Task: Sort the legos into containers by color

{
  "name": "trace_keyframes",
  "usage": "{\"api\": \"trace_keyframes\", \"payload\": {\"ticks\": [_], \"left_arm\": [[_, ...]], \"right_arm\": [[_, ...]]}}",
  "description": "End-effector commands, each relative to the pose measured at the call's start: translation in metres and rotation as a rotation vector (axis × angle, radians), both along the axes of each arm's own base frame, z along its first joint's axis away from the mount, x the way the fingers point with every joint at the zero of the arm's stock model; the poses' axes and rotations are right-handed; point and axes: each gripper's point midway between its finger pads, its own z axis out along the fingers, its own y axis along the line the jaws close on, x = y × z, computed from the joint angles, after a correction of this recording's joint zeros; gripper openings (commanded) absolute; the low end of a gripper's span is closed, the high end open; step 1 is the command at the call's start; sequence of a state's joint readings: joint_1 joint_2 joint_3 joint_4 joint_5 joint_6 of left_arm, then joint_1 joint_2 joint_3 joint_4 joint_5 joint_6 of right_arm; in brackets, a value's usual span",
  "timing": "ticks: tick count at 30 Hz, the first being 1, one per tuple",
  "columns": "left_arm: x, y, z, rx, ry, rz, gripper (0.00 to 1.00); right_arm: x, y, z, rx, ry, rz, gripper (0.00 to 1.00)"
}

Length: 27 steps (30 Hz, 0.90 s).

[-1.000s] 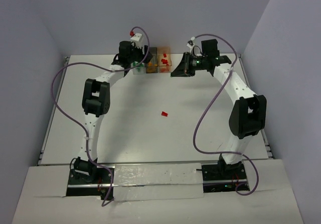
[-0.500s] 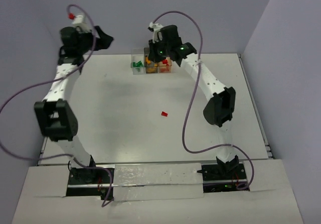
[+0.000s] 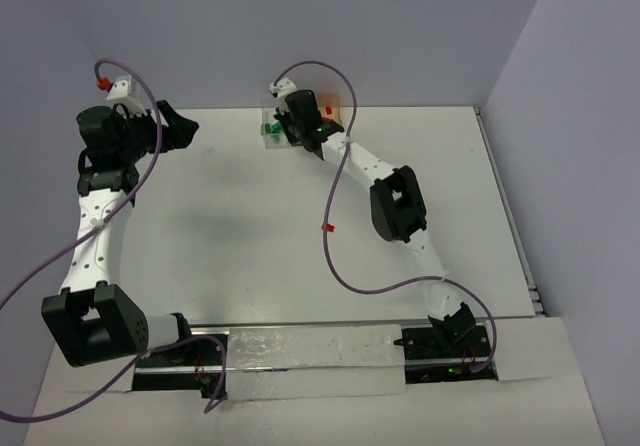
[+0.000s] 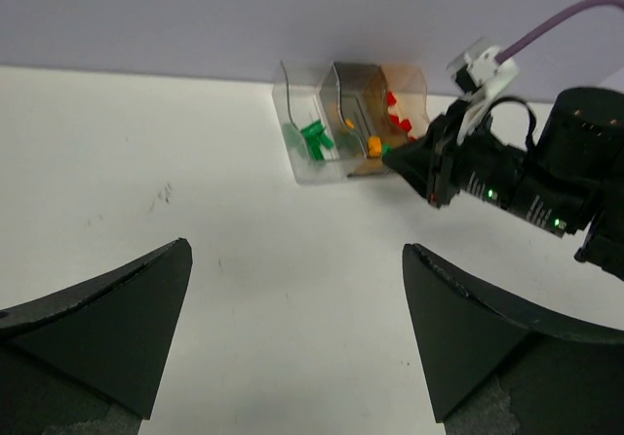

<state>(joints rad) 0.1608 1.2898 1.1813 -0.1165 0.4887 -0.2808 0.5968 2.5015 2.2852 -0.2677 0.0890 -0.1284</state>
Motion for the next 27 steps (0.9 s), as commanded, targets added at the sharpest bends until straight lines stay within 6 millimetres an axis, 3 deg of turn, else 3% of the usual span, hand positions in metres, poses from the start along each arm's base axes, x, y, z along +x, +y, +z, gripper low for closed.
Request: {"api": "trace_keyframes", "payload": {"ticks": [1,9,17,24,27], "left_arm": [[-0.006,-0.004,0.004,-0.001,-0.001,-0.028,0.99],[-0.006,-0.002,0.007,0.001,0.006,-0.02,0.99],[-0.005,0.001,0.01,-0.01,0.011,-0.013,0.99],[-0.005,0.002,0.011,-0.006,0.009,-0.012,0.99],[-0.005,0.003,0.007,-0.002,0.01,-0.006,0.99]], "right_arm": [[0.032,0.016,0.076,0.137,-0.257,-0.022,0.0],[0.045,0.039,0.06,0.217,-0.307,0.014,0.0],[0.053,0.052,0.068,0.268,-0.389,0.033,0.09],[0.054,0.052,0.067,0.274,-0.397,0.022,0.54],[0.052,0.053,0.069,0.275,-0.395,0.035,0.62]]}}
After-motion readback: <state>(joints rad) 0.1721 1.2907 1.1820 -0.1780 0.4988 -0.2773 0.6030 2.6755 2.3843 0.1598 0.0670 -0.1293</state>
